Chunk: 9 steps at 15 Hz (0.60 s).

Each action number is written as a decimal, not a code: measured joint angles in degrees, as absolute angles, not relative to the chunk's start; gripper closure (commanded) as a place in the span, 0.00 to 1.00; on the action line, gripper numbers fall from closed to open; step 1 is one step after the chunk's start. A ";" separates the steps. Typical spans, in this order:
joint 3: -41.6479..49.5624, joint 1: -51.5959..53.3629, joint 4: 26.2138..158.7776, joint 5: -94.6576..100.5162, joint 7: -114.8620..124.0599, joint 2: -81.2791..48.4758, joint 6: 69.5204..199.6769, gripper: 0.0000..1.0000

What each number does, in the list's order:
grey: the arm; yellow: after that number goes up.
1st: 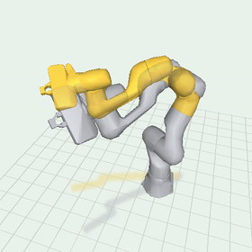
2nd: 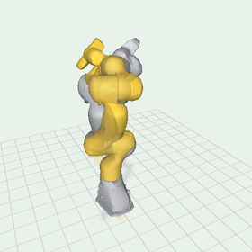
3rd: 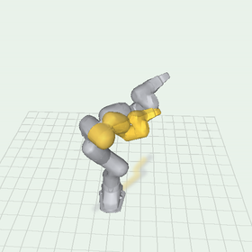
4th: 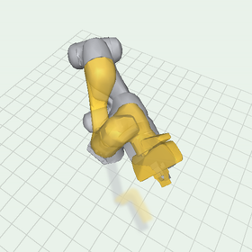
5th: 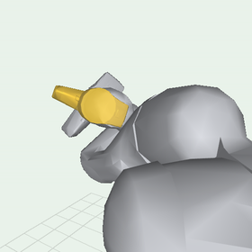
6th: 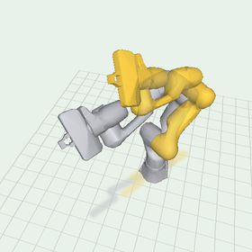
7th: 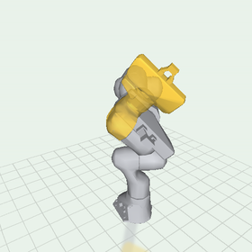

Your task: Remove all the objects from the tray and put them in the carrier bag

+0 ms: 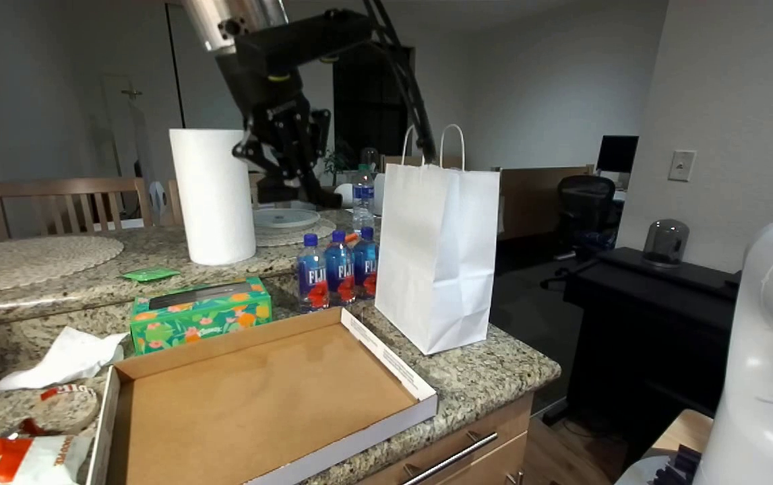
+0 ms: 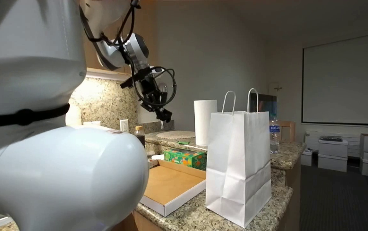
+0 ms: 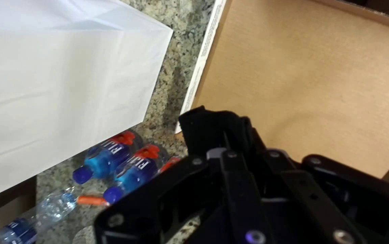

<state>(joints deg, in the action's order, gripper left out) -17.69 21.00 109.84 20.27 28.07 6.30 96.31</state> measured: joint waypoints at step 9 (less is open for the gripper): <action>-12.93 9.79 108.36 18.36 31.52 17.67 93.14 0.92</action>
<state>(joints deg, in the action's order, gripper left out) -12.93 9.79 108.36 18.36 31.52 17.67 93.14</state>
